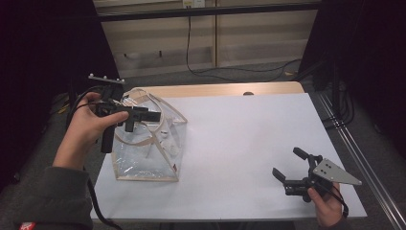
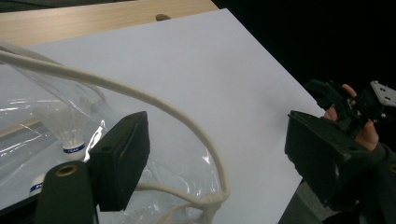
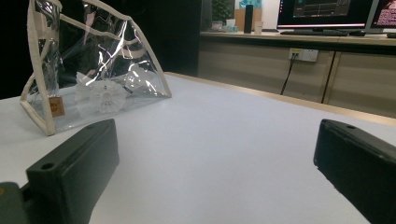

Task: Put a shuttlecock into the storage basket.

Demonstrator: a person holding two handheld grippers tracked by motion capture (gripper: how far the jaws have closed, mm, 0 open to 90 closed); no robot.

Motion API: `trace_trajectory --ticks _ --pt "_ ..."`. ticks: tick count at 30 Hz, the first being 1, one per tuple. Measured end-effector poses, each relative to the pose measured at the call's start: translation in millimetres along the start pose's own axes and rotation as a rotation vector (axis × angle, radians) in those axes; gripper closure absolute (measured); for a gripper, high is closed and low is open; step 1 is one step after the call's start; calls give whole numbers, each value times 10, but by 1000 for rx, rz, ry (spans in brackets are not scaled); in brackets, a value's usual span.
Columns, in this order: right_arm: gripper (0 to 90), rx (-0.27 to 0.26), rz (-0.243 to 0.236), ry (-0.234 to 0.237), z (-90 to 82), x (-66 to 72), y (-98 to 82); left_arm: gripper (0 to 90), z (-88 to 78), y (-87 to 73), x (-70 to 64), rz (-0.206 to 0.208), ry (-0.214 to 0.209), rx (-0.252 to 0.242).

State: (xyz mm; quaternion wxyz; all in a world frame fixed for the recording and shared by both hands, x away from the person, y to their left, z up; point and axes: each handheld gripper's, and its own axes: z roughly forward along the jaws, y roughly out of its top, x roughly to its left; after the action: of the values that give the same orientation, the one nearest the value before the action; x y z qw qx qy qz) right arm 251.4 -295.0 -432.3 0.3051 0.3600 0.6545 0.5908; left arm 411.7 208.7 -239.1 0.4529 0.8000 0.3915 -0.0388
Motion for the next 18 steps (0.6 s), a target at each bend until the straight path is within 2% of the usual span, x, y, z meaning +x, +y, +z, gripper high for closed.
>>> trace_trajectory --ticks 7,10,13,16,18 --pt "0 -1 0 4 10 20 8 193 -40 -11 -62 29 -16 6" --pt "0 -3 -7 6 21 23 7 187 -42 -22 -73 19 -28 1" --pt "0 -3 -7 6 26 22 8 165 -38 -42 -72 46 -33 18" --pt "0 -3 -6 6 28 23 8 147 -25 -70 -71 40 -47 22" --pt "0 -5 -7 7 28 24 8 136 -21 -94 -72 54 -52 26"
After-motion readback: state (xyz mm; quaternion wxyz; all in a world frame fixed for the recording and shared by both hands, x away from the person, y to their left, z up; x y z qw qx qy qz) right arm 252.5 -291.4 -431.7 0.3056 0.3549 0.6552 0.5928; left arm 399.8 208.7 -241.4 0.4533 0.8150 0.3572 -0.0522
